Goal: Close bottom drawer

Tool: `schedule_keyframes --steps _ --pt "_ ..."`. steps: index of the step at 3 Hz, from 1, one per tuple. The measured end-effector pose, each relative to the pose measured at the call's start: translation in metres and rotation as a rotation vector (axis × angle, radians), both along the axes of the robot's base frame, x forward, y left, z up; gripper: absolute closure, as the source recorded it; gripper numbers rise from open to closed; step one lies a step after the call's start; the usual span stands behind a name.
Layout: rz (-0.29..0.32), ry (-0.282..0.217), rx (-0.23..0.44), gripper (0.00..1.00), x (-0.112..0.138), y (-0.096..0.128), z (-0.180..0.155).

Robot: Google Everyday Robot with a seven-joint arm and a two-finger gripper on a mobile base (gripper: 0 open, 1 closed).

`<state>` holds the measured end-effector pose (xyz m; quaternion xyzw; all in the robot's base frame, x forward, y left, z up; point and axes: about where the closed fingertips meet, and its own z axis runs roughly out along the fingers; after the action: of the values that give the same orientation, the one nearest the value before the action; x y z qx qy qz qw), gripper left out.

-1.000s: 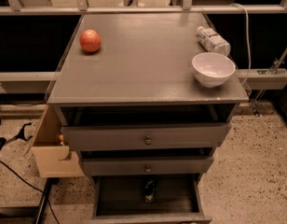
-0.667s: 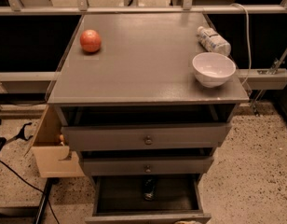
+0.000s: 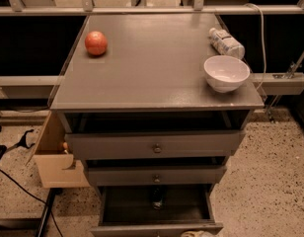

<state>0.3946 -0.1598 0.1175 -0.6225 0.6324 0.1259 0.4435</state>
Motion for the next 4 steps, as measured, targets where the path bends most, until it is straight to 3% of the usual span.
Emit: schedule_keyframes --steps 1,2,3,4 --pt "0.012 -0.02 -0.063 1.0 0.014 0.009 -0.001" --pt "0.014 -0.023 -0.073 1.0 0.013 0.011 -0.001" --pt "0.021 -0.045 -0.171 1.0 0.007 0.013 0.004" --pt "0.124 -0.006 -0.296 1.0 -0.016 0.026 0.009"
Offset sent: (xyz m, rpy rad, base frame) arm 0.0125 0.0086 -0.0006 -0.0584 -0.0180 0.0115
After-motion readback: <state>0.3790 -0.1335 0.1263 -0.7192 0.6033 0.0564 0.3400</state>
